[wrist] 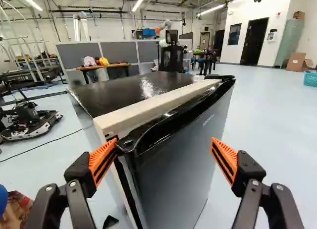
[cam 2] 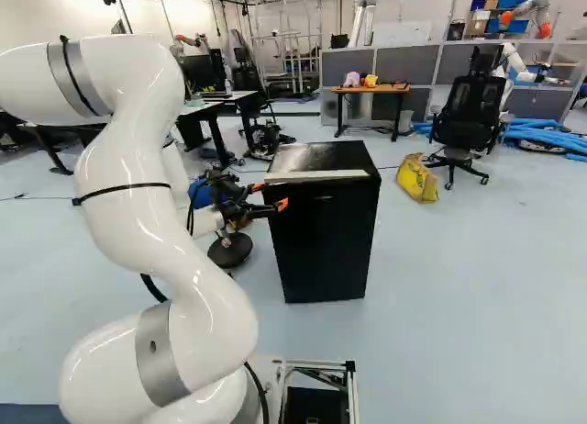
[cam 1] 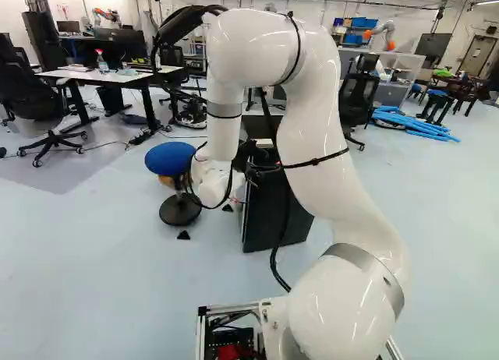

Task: Grab a drink from the fridge

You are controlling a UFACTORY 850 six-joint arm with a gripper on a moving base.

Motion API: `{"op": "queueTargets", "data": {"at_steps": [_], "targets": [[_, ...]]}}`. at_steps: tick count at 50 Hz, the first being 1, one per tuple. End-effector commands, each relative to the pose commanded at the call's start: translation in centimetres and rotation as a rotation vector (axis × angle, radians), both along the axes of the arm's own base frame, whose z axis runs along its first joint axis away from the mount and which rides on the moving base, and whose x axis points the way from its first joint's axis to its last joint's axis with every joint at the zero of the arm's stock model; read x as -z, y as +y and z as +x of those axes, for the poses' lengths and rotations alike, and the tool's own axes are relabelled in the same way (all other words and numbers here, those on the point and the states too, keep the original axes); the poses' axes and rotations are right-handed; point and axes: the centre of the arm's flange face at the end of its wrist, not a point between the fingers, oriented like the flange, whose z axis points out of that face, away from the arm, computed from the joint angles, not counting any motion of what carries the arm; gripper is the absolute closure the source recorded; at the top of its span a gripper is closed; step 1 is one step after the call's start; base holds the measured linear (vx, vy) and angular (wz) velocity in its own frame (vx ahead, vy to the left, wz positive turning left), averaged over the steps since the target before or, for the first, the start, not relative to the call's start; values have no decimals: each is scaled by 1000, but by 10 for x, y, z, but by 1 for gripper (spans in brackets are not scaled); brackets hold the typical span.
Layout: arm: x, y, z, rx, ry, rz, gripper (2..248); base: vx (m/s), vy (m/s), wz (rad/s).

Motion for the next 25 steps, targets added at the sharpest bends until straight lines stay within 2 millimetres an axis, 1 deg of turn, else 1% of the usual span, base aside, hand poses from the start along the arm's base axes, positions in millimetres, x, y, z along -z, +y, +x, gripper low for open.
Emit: {"op": "queueTargets", "data": {"at_steps": [14, 25], "targets": [[-1, 2, -17, -2, 16, -8, 3, 0, 0, 0], [-1, 1, -19, 20, 16, -8, 3, 0, 0, 0]]}}
